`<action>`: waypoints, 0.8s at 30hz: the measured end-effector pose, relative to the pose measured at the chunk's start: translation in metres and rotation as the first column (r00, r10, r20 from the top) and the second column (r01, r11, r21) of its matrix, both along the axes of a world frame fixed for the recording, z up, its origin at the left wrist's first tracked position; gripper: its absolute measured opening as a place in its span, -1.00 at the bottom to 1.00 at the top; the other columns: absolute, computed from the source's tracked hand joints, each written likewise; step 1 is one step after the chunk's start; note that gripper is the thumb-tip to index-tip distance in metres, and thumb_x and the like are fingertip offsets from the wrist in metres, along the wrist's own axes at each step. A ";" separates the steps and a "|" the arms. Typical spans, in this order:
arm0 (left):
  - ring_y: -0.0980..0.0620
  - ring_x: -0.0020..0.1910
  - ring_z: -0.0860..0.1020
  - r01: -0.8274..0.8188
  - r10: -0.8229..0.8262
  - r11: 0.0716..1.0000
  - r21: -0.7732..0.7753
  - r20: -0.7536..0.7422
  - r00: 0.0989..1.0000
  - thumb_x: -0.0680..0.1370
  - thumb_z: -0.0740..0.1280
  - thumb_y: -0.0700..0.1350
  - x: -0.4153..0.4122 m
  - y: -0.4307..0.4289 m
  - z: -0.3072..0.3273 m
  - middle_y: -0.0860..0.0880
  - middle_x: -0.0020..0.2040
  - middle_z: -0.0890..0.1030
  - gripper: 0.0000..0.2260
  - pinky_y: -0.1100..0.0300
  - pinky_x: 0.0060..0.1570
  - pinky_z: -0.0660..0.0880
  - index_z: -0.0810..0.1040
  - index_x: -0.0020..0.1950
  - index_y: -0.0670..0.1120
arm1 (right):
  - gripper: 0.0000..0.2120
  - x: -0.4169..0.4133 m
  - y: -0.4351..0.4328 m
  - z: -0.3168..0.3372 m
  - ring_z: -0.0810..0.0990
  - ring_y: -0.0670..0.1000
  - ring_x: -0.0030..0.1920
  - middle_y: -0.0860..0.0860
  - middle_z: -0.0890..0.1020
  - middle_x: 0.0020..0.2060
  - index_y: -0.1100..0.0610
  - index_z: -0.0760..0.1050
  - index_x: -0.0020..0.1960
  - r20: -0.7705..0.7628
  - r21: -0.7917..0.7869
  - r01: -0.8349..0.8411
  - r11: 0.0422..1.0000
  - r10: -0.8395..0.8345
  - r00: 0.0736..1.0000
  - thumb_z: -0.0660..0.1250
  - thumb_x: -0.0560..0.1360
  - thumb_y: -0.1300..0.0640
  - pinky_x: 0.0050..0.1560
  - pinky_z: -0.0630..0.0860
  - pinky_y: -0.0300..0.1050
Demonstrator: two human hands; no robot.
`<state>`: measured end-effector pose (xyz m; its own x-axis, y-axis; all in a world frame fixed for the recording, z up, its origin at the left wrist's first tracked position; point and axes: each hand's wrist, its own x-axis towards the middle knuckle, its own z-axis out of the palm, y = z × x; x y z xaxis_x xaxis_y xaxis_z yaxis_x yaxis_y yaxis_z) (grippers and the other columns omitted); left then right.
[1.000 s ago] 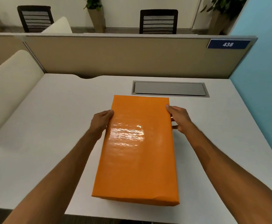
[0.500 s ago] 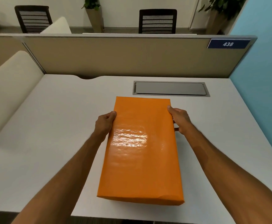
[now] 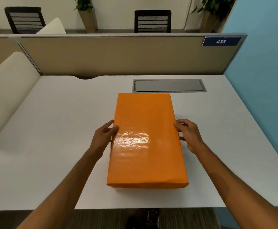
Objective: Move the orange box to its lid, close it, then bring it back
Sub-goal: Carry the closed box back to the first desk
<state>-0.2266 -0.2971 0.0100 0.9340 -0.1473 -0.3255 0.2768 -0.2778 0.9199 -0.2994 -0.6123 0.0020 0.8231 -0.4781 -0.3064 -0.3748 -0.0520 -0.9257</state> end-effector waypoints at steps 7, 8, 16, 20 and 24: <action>-0.13 0.23 0.60 -0.038 0.038 0.999 -0.020 0.019 0.999 0.54 0.38 0.07 -0.035 0.017 -0.010 -0.12 0.31 0.62 -0.50 -0.19 0.24 0.53 0.47 0.46 -0.02 | -0.62 -0.050 0.016 -0.009 0.62 0.04 0.10 -0.05 0.64 0.09 0.03 0.53 0.31 0.053 0.029 0.033 0.999 -0.035 0.998 0.40 0.53 -0.03 -0.06 0.60 0.03; -0.12 0.21 0.61 -0.045 0.046 0.999 -0.020 0.031 0.998 0.53 0.39 0.07 -0.039 0.019 -0.010 -0.12 0.30 0.62 -0.50 -0.17 0.24 0.54 0.48 0.45 -0.03 | -0.62 -0.055 0.017 -0.010 0.62 0.03 0.11 -0.07 0.64 0.08 0.01 0.53 0.31 0.055 0.052 0.032 0.998 -0.035 0.998 0.41 0.52 -0.04 -0.07 0.60 0.03; -0.14 0.24 0.59 -0.069 0.060 0.989 -0.127 -0.068 0.996 0.53 0.41 0.05 -0.052 0.021 -0.012 -0.06 0.27 0.62 -0.49 -0.24 0.22 0.51 0.46 0.47 0.01 | -0.40 -0.082 0.019 -0.008 0.62 0.01 0.17 -0.13 0.65 0.15 -0.18 0.41 0.42 0.001 0.275 -0.100 0.956 0.104 0.995 0.47 0.41 -0.14 -0.05 0.60 0.12; -0.19 0.28 0.55 -0.007 -0.019 0.987 -0.158 -0.166 0.986 0.53 0.40 0.06 -0.057 0.024 -0.006 -0.08 0.34 0.57 -0.42 -0.34 0.26 0.45 0.33 0.54 0.11 | -0.27 -0.083 0.018 -0.009 0.63 0.08 0.18 -0.06 0.64 0.20 -0.14 0.35 0.49 0.003 0.314 -0.125 0.941 0.131 0.991 0.54 0.38 -0.06 0.03 0.62 0.23; -0.21 0.29 0.55 0.007 -0.042 0.984 -0.180 -0.194 0.980 0.55 0.40 0.00 -0.057 0.025 -0.001 -0.11 0.37 0.55 -0.39 -0.34 0.30 0.42 0.27 0.56 0.11 | -0.21 -0.079 0.016 -0.006 0.64 0.14 0.17 0.00 0.63 0.22 -0.11 0.36 0.49 0.007 0.305 -0.126 0.944 0.130 0.992 0.58 0.32 -0.04 0.06 0.61 0.29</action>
